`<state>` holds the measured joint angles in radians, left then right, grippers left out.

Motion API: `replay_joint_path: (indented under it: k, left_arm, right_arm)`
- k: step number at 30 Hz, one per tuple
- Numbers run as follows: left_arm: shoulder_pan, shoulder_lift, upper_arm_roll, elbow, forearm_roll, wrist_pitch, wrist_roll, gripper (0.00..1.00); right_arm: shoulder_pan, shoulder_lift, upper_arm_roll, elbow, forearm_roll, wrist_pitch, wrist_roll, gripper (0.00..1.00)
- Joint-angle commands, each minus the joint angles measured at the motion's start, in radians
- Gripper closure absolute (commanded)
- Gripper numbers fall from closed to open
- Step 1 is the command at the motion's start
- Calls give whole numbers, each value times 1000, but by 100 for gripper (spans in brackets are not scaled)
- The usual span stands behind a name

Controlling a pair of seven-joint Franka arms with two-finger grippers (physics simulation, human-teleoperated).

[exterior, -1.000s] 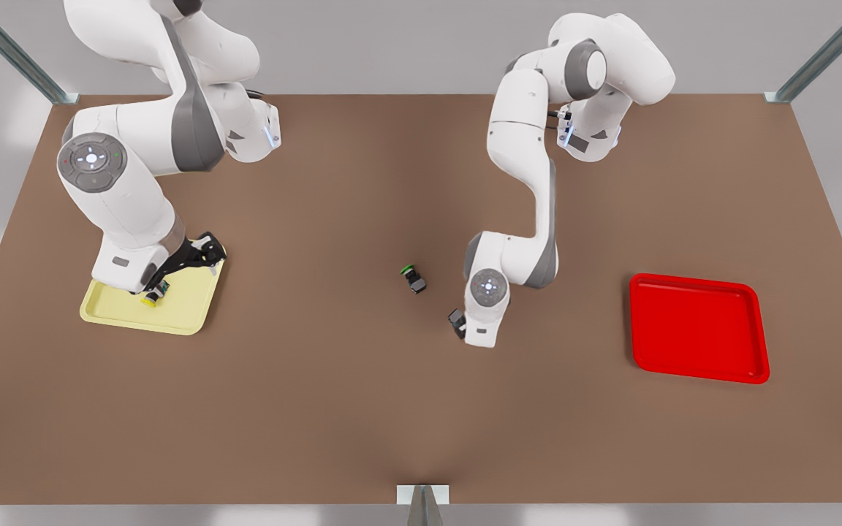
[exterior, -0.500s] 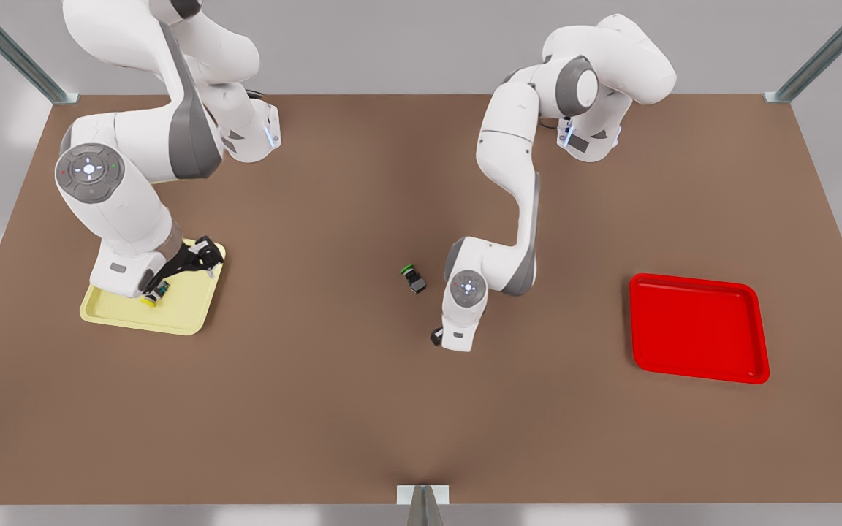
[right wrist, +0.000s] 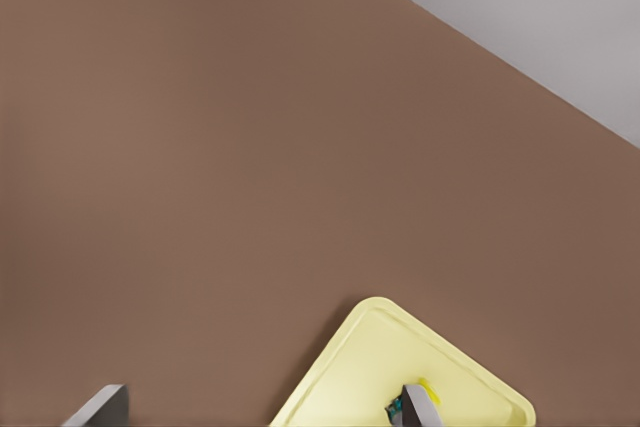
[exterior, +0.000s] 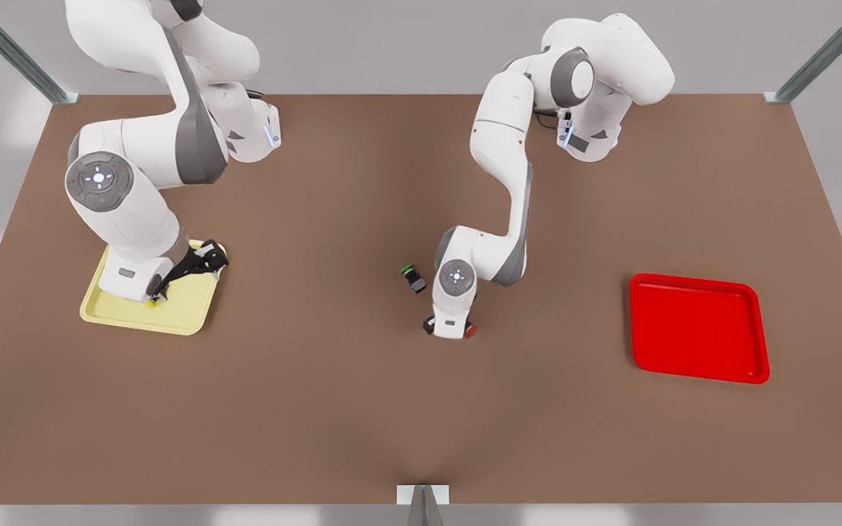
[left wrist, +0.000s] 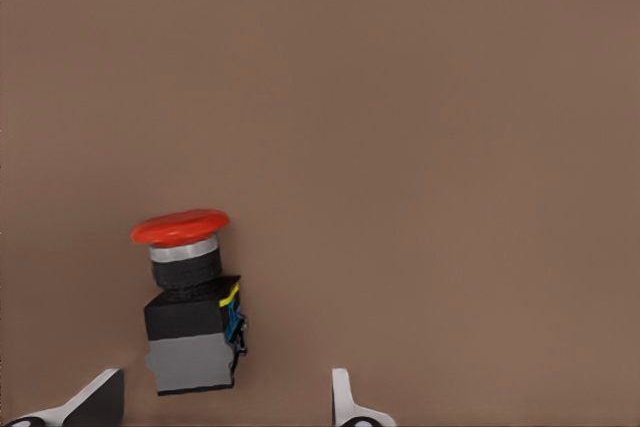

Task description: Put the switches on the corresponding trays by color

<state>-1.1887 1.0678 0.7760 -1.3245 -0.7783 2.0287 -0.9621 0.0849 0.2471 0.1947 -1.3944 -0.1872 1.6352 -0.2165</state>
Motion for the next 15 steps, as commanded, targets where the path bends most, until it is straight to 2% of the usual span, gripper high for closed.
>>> replay_joint_path:
  k: [1, 15]
  left_arm:
    - [0, 0, 0, -1, 1, -1, 0, 0]
    - [12, 6, 6, -19, 1, 1, -37, 0]
  right_arm:
    - [1, 0, 0, 0, 0, 0, 0, 0]
    - [7, 5, 0, 0, 0, 2, -1, 0]
